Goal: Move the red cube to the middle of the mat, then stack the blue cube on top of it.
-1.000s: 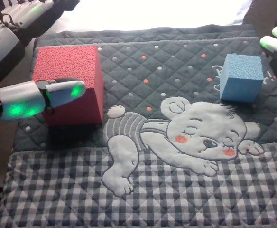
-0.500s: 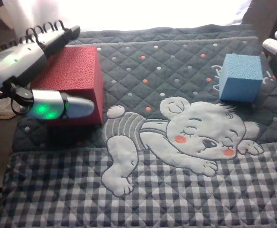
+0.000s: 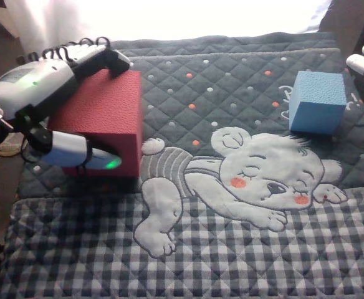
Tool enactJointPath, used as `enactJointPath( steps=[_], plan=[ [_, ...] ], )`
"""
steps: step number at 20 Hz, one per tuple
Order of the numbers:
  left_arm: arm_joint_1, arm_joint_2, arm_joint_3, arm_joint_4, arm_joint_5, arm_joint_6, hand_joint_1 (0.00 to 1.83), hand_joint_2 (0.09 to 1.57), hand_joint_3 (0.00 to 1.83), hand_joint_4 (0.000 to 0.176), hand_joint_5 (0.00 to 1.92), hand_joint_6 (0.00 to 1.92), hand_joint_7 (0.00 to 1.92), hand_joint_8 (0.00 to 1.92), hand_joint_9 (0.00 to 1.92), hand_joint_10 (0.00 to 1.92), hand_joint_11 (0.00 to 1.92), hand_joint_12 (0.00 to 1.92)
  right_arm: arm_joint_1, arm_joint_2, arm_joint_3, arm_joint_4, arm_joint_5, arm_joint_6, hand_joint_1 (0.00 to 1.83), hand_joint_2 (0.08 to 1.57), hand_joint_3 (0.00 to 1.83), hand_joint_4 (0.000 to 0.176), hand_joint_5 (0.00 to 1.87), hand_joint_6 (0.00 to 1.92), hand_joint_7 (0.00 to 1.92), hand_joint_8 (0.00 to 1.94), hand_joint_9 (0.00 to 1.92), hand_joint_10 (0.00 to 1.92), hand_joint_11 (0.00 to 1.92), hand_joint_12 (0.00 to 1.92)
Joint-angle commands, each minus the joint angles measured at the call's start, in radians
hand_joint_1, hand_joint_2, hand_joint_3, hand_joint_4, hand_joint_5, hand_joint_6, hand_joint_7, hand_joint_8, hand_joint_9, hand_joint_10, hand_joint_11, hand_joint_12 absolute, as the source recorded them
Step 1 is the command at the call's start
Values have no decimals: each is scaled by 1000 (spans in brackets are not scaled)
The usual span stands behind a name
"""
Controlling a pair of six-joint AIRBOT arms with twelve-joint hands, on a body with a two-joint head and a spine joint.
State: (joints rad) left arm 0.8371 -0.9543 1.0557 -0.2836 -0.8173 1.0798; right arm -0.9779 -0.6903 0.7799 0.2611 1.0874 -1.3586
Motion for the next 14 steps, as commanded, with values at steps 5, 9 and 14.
enactJointPath(
  steps=[5,9,14],
  plan=[
    [-27,8,-27,121,-262,-91,1201,1084,5,91,224,1293,133,1326,0,1505,0,1867,5,-8,13,-3,124,7,506,1262,9,0,0,0,0,0,0,0,1,0],
    [-90,-99,22,169,-230,-179,1144,1117,4,57,263,1206,147,1262,0,1497,0,1893,5,-8,14,-1,124,9,491,1275,11,0,0,0,0,0,0,0,0,0],
    [-161,-228,117,182,-46,-204,1083,1099,0,0,384,1041,191,1403,0,1752,0,1920,5,-8,15,-1,124,10,512,1282,7,0,0,0,0,0,0,0,0,0]
  ],
)
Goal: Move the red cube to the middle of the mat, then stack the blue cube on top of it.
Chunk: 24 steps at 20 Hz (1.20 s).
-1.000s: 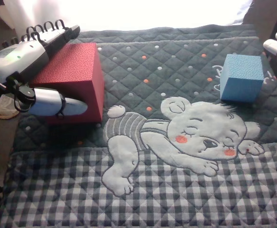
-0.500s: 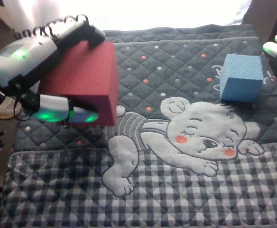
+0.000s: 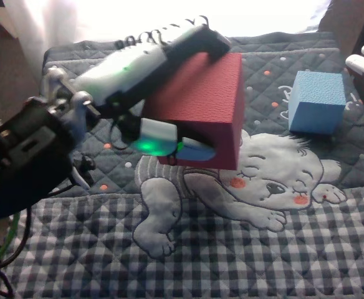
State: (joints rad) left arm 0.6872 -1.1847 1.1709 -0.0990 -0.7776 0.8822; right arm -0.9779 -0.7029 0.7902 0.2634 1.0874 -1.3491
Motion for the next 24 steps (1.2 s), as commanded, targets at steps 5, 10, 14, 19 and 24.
enactJointPath(
  steps=[5,10,14,19,24],
  plan=[
    [-12,-30,29,-9,-10,-8,649,992,0,84,4,14,3,11,0,26,0,145,2,4,4,-3,125,17,474,1282,4,0,0,0,0,0,0,0,0,0],
    [26,-17,12,1,-100,-71,572,893,0,176,0,0,0,0,0,0,0,0,-6,3,45,-14,124,151,542,1273,0,11,0,0,0,0,0,0,0,0],
    [89,44,-47,-9,-264,-88,554,893,0,176,0,0,0,0,0,0,0,0,1,-40,137,-31,96,357,728,1215,0,0,0,0,0,0,27,12,0,0],
    [181,141,-118,-68,-477,-87,562,947,6,172,0,0,0,0,0,0,0,0,104,-148,254,-33,-22,460,849,1165,0,0,0,0,81,9,132,165,0,1018],
    [270,201,-176,-128,-619,-55,550,981,14,128,0,0,0,0,0,0,0,0,225,-254,358,-40,-195,460,870,1188,0,0,13,3,133,7,8,515,0,823]
  ],
)
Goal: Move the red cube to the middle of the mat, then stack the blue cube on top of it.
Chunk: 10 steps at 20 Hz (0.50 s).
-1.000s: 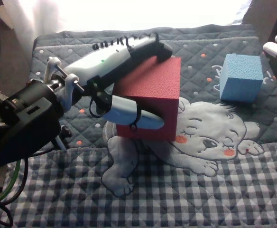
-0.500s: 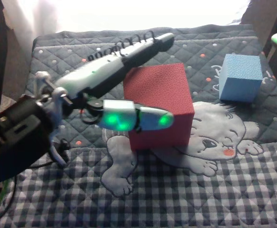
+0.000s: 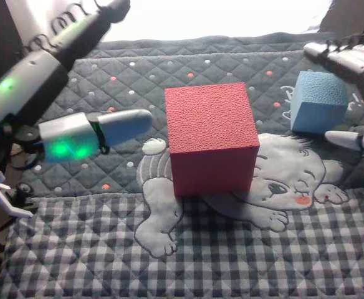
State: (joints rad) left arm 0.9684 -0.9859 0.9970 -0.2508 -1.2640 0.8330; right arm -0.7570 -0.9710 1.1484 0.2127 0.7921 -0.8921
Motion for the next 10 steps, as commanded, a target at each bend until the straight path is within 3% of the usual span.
enactJointPath(
  steps=[1,2,3,4,5,6,7,8,9,10],
  plan=[
    [4,6,-6,10,-156,-6,537,974,10,111,0,0,0,0,0,0,0,0,23,-5,21,11,68,3,881,1187,0,0,20,4,144,6,1,570,0,694],
    [18,8,-11,-6,-171,-6,553,977,10,106,0,0,0,0,0,0,0,0,48,-31,50,11,31,3,889,1180,0,0,17,2,141,3,0,551,0,654],
    [28,8,-14,-14,-179,-6,637,997,16,94,0,0,0,0,0,0,0,0,62,-44,65,11,4,3,915,1186,0,0,3,0,87,41,1,518,0,1014],
    [42,8,-19,-23,-192,-6,658,1007,19,100,0,0,0,0,0,0,0,0,78,-61,85,11,-24,3,933,1180,0,0,0,0,82,28,7,565,0,1281],
    [59,8,-25,-37,-211,-6,650,1037,28,83,0,0,0,0,0,0,0,0,95,-77,105,11,-57,3,931,1180,0,0,16,6,90,22,3,563,0,1296],
    [70,8,-28,-47,-224,-6,662,1048,28,79,0,0,0,0,0,0,0,0,110,-86,118,15,-86,-9,943,1191,3,0,58,22,108,23,31,576,0,1386],
    [79,8,-31,-55,-236,-6,653,1059,27,75,0,0,0,0,0,0,0,0,115,-88,121,27,-99,-27,936,1189,1,0,72,681,194,525,35,1088,0,1728],
    [91,8,-34,-64,-249,-6,646,1073,25,69,0,0,0,0,0,0,0,0,121,-89,119,35,-105,-50,1018,1198,3,0,123,1643,174,1354,98,1649,90,1882],
    [103,8,-36,-75,-264,-7,647,1077,24,53,0,0,0,0,0,0,0,0,122,-88,113,43,-107,-77,1263,1222,3,0,784,1865,765,1824,775,1867,838,1913],
    [116,9,-38,-87,-278,-8,661,1084,23,57,0,0,0,0,0,0,0,0,124,-87,105,43,-107,-97,1403,1227,3,0,1115,1910,1117,1918,1160,1910,1203,1919]
  ],
)
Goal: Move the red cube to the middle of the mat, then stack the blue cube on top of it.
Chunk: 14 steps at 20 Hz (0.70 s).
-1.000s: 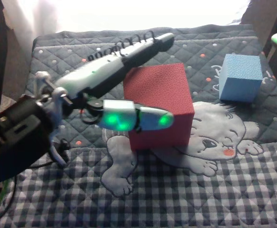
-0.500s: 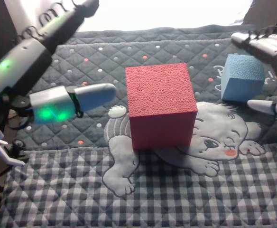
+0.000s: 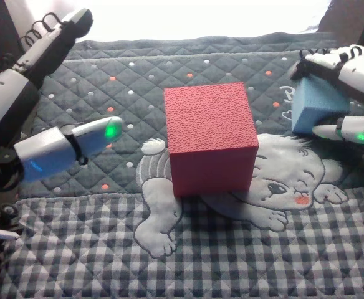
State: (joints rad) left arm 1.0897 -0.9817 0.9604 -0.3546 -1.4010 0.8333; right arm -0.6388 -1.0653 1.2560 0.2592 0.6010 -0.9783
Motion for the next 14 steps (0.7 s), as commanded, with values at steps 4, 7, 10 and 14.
enactJointPath(
  steps=[4,7,10,14],
  plan=[
    [10,5,-6,5,-166,-9,649,1114,19,98,0,0,0,0,0,0,0,0,11,62,-59,-37,102,-26,1426,1213,0,0,1381,1921,1524,1941,1617,1921,1673,1921],
    [31,7,-10,-5,-185,-9,645,1114,13,84,0,0,0,0,0,0,0,0,12,107,-101,-138,174,69,1497,1230,2,0,1400,1921,1471,1941,1549,1921,1551,1921],
    [58,13,-18,-36,-218,-11,670,1108,6,103,0,0,0,0,0,0,0,0,71,151,-133,-271,232,199,1543,1199,0,0,1241,1921,1394,1941,1494,1921,1592,1921],
    [59,13,-17,-45,-227,-11,632,1103,2,109,0,0,0,0,0,0,0,0,228,173,-193,-437,244,246,1566,1236,1,0,39,1012,1358,1941,1550,1921,1576,1921]
  ],
)
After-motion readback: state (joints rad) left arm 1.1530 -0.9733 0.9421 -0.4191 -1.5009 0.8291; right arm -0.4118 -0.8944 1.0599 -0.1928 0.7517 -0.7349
